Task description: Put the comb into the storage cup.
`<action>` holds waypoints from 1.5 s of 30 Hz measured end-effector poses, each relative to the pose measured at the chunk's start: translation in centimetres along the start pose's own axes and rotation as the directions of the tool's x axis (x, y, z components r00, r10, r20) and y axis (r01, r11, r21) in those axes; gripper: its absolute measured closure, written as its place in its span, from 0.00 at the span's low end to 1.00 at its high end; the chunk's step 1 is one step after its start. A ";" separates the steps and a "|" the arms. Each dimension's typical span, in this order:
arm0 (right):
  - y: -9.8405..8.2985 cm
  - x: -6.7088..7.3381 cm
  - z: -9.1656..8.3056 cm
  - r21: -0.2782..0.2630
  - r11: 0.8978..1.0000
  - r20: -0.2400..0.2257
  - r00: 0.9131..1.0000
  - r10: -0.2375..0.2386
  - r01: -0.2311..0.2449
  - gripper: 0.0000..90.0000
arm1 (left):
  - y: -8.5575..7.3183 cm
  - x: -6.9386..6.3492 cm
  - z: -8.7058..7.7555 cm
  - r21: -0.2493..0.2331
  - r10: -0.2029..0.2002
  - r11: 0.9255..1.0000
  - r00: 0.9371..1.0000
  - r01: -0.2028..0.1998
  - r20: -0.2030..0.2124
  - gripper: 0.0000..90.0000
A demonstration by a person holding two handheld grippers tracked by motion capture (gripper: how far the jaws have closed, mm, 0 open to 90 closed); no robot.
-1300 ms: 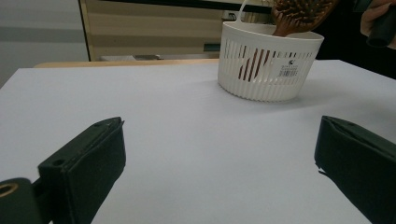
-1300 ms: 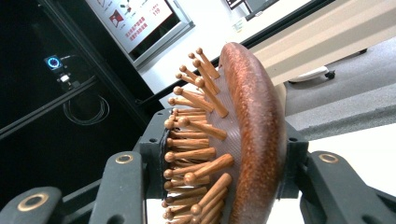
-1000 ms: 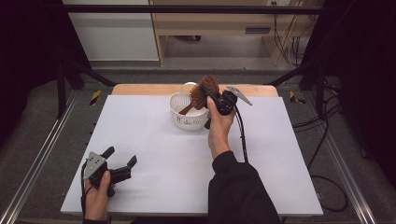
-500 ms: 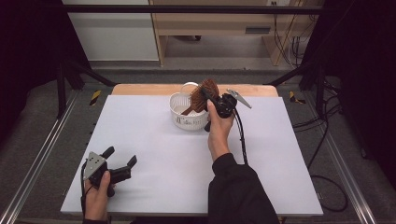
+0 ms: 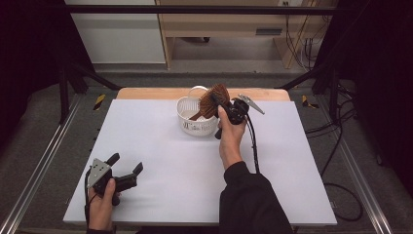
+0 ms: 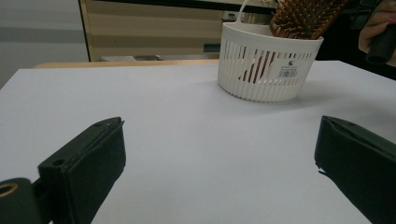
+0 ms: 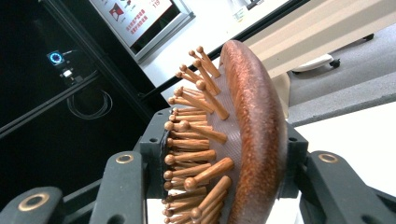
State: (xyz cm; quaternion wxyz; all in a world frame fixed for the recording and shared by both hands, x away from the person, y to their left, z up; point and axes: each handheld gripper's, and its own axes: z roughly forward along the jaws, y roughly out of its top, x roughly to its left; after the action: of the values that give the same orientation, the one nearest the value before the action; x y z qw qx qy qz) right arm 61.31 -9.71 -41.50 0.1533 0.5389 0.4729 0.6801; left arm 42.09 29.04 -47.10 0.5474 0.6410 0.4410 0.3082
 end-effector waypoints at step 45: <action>0.5 -1.5 -0.1 0.076 0.996 0.002 0.999 0.037 -0.037 0.55 | 0.0 -0.1 0.1 0.005 -0.001 1.000 1.000 0.001 0.005 0.02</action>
State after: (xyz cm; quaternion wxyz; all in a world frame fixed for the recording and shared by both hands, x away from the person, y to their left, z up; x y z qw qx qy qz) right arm 61.92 -11.08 -41.97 0.1202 0.5530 0.4883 0.6643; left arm 42.16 28.90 -47.14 0.5471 0.6427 0.4409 0.3054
